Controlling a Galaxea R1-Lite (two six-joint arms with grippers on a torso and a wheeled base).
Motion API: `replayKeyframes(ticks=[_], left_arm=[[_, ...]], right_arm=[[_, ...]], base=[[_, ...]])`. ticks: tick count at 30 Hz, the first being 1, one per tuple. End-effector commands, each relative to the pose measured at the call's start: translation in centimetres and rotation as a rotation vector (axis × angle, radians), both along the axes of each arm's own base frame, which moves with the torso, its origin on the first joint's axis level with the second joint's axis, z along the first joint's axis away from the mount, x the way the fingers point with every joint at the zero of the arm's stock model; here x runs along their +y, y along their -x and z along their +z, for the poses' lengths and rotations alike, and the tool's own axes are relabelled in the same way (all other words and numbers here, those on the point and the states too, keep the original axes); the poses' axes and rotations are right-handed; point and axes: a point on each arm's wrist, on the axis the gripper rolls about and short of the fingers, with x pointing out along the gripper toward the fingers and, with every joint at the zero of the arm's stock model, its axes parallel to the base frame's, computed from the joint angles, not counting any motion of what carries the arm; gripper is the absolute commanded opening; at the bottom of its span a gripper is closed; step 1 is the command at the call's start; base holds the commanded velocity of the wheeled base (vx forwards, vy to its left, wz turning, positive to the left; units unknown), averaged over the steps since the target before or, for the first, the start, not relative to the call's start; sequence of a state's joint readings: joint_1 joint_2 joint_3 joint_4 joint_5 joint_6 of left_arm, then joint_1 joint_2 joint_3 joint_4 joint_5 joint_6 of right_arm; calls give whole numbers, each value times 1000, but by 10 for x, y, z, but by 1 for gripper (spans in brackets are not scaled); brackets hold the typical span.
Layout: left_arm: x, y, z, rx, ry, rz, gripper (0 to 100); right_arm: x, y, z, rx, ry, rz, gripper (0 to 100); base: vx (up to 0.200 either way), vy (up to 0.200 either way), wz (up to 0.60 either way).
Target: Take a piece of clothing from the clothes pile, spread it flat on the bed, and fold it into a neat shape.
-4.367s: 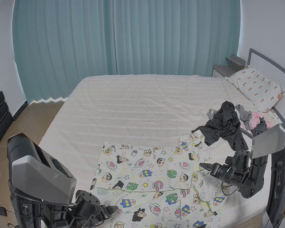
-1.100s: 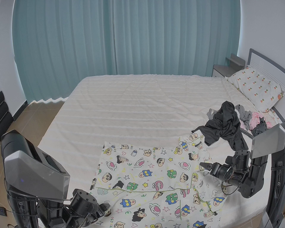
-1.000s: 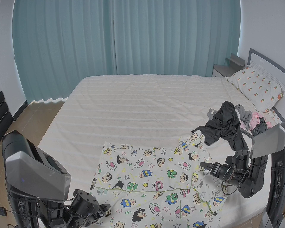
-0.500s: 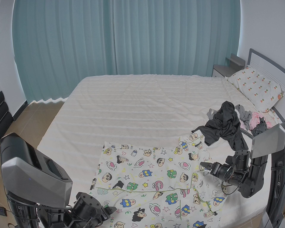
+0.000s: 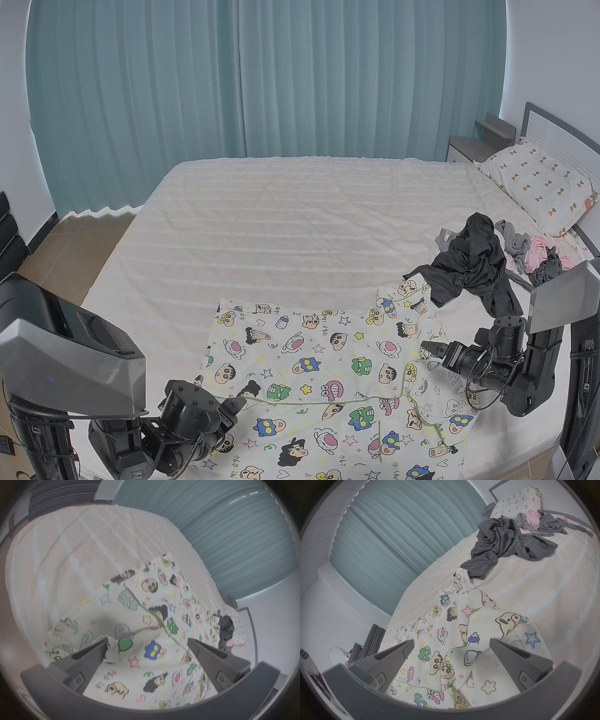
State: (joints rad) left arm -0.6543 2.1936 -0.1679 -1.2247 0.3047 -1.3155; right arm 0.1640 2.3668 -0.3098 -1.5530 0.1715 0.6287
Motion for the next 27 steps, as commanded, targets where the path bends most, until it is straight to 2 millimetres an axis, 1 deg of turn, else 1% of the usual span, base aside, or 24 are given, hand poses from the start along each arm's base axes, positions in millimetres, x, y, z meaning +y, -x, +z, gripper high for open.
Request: replayKeyframes(ticks=[1,6,9,10,12,13,20,27], left_arm=[[4,-7,-2,-22,-11,51,100],[12,-8,12,-150,-24,128,100],[16,-7,18,-202,-35,119,100],[21,-8,22,-252,-40,128,100],[21,-8,23,-261,-42,129,100],[28,-7,22,-267,-82,145,100],[44,-12,21,-260,-148,205,100],[49,-15,22,-269,-208,192,100]], right_arm=[[0,-1,1,-10,-2,0,100],[0,-1,1,-10,-2,0,100],[1,0,1,-10,-2,2,100],[1,0,1,-10,-2,2,100],[1,0,1,-10,-2,2,100],[1,0,1,-10,-2,2,100],[0,0,1,-10,-1,0,100],[0,0,2,-13,-2,0,100]], base=[[0,0,0],[0,0,0],[0,0,0],[0,0,0],[0,0,0],[0,0,0],[0,0,0],[0,0,0]])
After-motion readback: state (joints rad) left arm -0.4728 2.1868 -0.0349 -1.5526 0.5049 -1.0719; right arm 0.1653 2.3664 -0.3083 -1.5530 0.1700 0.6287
